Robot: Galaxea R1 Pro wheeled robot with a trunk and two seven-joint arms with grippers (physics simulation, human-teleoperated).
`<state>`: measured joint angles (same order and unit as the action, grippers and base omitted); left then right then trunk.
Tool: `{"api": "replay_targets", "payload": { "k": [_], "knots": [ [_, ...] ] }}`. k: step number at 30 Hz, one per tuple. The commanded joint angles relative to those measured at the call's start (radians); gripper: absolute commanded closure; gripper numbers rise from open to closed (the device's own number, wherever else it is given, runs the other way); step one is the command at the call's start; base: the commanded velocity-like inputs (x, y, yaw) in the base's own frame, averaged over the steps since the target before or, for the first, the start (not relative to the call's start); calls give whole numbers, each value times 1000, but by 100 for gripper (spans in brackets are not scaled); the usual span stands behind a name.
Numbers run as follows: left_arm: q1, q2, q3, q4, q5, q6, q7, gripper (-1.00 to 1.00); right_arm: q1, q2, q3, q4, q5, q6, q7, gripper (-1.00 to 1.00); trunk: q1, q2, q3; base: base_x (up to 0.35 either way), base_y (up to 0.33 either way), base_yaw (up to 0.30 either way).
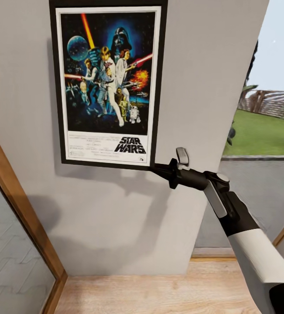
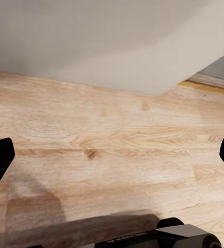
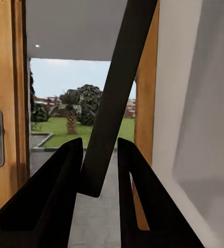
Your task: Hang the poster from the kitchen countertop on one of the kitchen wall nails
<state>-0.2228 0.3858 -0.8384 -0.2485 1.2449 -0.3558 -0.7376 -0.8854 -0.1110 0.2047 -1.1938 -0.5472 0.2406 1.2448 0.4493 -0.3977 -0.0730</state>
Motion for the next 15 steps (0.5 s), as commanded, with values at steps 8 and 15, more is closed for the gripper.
{"api": "replay_targets", "payload": {
  "k": [8, 15],
  "knots": [
    [-1, 1, -8, 0, 8, -5, -5, -100, -1, 6, 2, 0, -9, 11, 1, 100, 1, -2, -2, 90, 61, 0],
    [-1, 1, -8, 0, 8, -5, -5, -100, -1, 7, 2, 0, -8, 11, 1, 100, 1, -2, -2, 40, 30, 0]
  ]
}}
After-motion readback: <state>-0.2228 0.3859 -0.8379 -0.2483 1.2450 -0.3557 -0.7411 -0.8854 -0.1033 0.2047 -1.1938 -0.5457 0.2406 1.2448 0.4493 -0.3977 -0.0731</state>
